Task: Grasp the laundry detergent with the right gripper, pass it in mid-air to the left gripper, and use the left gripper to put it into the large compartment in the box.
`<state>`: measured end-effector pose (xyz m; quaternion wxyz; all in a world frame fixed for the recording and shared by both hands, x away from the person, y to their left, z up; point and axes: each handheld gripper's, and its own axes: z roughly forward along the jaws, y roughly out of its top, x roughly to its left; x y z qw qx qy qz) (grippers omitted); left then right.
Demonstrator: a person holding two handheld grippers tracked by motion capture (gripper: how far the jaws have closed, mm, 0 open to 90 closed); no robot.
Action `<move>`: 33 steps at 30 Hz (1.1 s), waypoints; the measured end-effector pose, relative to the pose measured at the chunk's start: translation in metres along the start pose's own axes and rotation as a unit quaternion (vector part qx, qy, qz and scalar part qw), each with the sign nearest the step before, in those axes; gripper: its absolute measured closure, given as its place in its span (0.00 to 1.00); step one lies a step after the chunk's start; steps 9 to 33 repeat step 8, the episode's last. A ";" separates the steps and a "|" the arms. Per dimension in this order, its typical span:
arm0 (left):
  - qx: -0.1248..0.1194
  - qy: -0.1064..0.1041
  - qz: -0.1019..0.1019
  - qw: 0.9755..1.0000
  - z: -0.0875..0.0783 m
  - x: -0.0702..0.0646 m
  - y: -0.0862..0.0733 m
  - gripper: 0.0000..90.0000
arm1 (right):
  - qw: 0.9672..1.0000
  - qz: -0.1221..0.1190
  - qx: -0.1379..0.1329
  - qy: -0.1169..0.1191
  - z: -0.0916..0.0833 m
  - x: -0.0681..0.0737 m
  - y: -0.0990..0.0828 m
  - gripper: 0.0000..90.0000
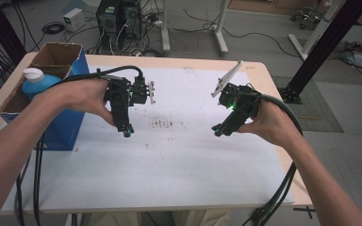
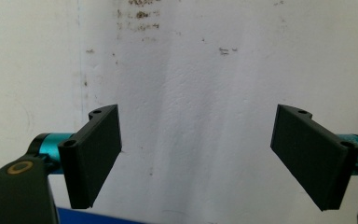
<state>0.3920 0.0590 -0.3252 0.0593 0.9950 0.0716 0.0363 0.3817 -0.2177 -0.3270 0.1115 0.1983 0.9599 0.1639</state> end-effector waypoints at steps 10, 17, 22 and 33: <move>-0.003 0.003 -0.003 1.000 -0.004 -0.002 -0.003 0.18 | 1.000 -0.001 -0.005 -0.003 -0.002 0.001 -0.001 0.14; -0.003 0.003 -0.003 1.000 -0.004 -0.002 -0.003 0.18 | 1.000 -0.001 -0.005 -0.003 -0.002 0.001 -0.001 0.14; -0.003 0.003 -0.003 1.000 -0.004 -0.002 -0.003 0.18 | 1.000 -0.001 -0.005 -0.003 -0.002 0.001 -0.001 0.14; -0.003 0.003 -0.003 1.000 -0.004 -0.002 -0.003 0.18 | 1.000 -0.001 -0.005 -0.003 -0.002 0.001 -0.001 0.14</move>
